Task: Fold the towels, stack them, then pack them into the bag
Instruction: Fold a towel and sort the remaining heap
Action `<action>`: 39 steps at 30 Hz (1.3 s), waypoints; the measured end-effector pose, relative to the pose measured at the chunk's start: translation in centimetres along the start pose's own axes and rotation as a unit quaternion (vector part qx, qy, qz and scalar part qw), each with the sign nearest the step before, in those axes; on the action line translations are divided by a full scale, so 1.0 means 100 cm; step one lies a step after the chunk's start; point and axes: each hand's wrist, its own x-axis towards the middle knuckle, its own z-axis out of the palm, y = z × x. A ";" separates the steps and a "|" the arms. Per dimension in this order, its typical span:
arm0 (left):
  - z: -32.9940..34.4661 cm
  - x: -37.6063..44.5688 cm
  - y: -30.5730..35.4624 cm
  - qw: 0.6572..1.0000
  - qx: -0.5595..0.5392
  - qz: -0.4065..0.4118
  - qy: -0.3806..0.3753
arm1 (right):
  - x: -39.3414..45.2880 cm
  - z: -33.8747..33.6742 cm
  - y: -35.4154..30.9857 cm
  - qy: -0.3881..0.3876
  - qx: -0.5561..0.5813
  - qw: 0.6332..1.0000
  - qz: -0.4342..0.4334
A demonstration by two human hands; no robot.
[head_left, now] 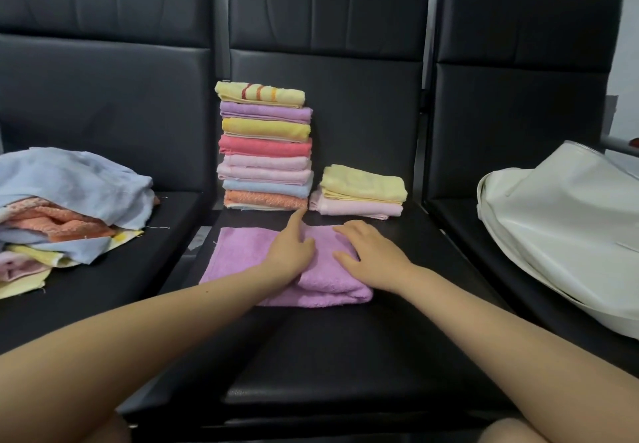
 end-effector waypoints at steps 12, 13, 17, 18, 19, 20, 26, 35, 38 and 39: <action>-0.019 -0.006 -0.013 0.987 0.150 0.048 0.019 | 0.018 0.011 -0.015 -0.077 0.030 0.995 0.061; -0.022 -0.005 -0.013 0.992 0.120 0.040 0.031 | 0.020 0.011 -0.016 -0.067 0.056 0.994 0.072; -0.034 0.001 -0.019 0.996 0.071 0.000 0.053 | 0.025 0.016 -0.022 -0.040 0.104 0.985 0.129; -0.036 0.001 -0.024 0.994 0.094 0.001 0.049 | 0.026 0.018 -0.024 -0.044 0.095 0.983 0.148; -0.037 0.000 -0.028 0.989 0.145 0.004 0.037 | 0.026 0.021 -0.026 -0.052 0.081 0.982 0.164; -0.038 -0.001 -0.031 0.976 0.218 0.001 0.018 | 0.026 0.024 -0.029 -0.062 0.063 0.980 0.178; -0.046 -0.004 -0.038 0.913 0.395 -0.039 -0.098 | 0.024 0.029 -0.046 -0.029 0.064 0.975 0.210; -0.045 0.004 -0.028 0.983 0.182 0.024 0.026 | 0.020 -0.013 -0.049 0.022 0.408 0.867 0.284; -0.044 0.004 -0.020 0.997 0.049 -0.036 0.046 | 0.019 -0.032 -0.047 0.030 0.405 0.858 0.315; -0.044 0.003 -0.017 0.997 -0.013 -0.064 0.047 | 0.021 -0.036 -0.046 0.035 0.410 0.855 0.317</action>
